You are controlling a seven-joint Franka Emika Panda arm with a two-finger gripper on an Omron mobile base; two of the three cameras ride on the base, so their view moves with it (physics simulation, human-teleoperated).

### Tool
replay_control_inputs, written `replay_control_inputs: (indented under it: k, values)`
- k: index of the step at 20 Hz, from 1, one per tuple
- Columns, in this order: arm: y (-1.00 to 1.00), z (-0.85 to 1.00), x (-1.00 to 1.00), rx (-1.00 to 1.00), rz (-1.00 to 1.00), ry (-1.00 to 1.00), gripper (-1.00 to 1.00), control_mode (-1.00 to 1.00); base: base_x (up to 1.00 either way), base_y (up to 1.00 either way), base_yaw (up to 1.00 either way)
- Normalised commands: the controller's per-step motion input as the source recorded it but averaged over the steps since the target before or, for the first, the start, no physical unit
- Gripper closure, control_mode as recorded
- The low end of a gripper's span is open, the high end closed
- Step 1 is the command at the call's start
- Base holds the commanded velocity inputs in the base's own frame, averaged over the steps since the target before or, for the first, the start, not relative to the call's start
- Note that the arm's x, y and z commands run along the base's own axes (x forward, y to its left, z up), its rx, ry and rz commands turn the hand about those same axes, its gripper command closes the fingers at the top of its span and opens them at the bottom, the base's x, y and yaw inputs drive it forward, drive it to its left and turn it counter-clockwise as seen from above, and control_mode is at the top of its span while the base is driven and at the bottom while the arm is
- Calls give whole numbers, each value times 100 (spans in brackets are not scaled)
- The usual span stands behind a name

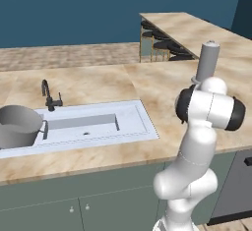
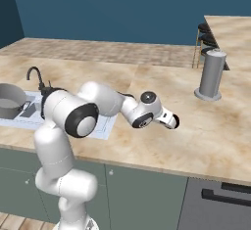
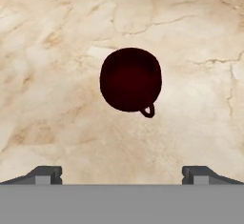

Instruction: Place the pot in the left basin and the mug in the right basin of the sink.

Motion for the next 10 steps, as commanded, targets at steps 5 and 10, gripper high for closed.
replay_control_inputs:
  k: [5, 10]
  values:
    - [-12, -17, 2, 0, 0, 0, -100, -100, 0, 0, 0]
    - [-26, -12, 0, 0, 0, 0, -100, -100, 0, 0, 0]
